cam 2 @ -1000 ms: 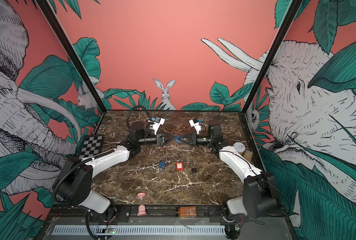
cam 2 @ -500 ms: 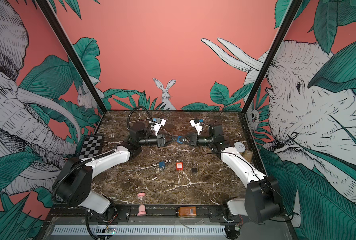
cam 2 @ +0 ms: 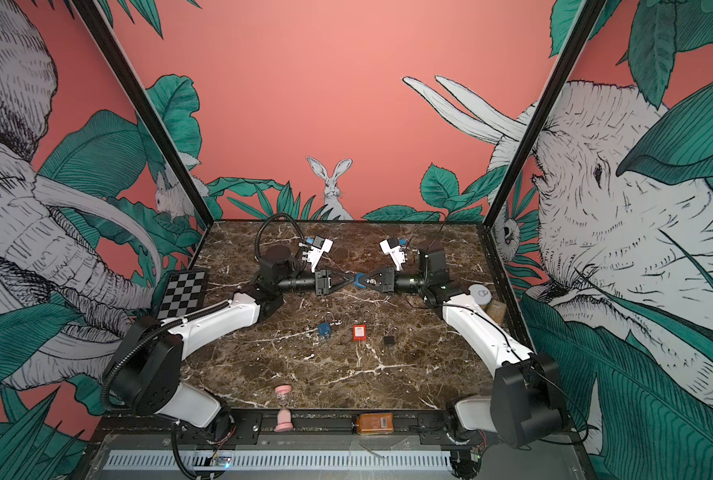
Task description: Lock with the key
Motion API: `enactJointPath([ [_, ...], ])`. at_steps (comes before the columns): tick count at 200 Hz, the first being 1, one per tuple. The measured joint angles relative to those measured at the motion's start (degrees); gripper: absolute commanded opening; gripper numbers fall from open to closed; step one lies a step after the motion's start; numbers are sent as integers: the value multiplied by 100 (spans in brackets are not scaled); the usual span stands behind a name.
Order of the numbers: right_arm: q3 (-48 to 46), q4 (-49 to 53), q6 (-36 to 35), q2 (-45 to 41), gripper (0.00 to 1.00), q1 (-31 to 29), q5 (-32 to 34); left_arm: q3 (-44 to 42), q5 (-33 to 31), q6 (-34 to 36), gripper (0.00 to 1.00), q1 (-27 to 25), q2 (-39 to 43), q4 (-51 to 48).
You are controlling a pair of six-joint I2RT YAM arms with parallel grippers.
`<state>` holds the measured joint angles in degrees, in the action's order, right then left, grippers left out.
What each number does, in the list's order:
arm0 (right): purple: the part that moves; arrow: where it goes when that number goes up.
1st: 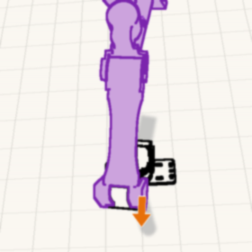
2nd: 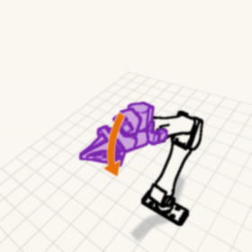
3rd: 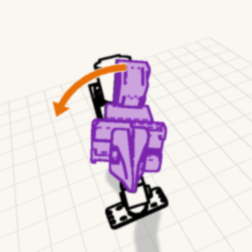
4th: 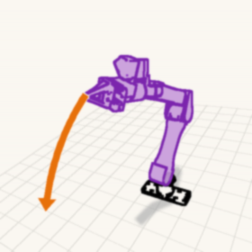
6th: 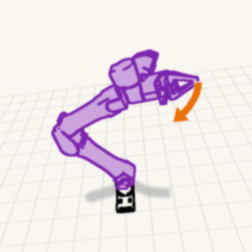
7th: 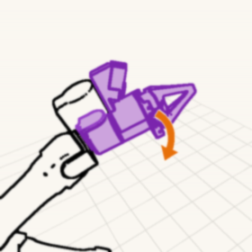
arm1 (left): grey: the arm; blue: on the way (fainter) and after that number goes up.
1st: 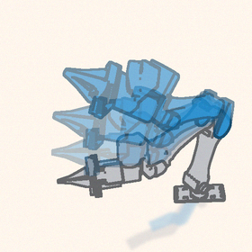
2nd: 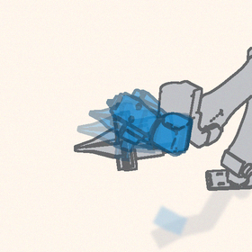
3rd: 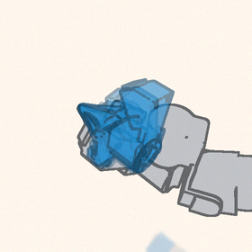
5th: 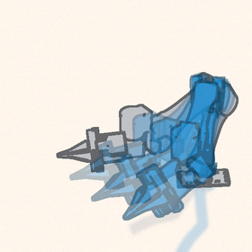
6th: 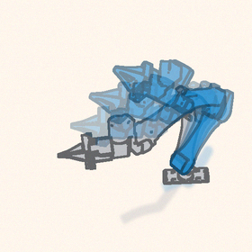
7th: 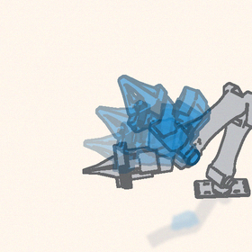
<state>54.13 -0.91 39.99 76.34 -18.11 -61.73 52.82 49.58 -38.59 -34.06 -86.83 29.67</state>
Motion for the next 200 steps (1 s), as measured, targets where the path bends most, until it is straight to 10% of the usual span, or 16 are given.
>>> enactJointPath([
  [200, 24, 433, -363, -201, 0, -28, -4, -240, -103, -103, 22, -35, 192, 74],
])
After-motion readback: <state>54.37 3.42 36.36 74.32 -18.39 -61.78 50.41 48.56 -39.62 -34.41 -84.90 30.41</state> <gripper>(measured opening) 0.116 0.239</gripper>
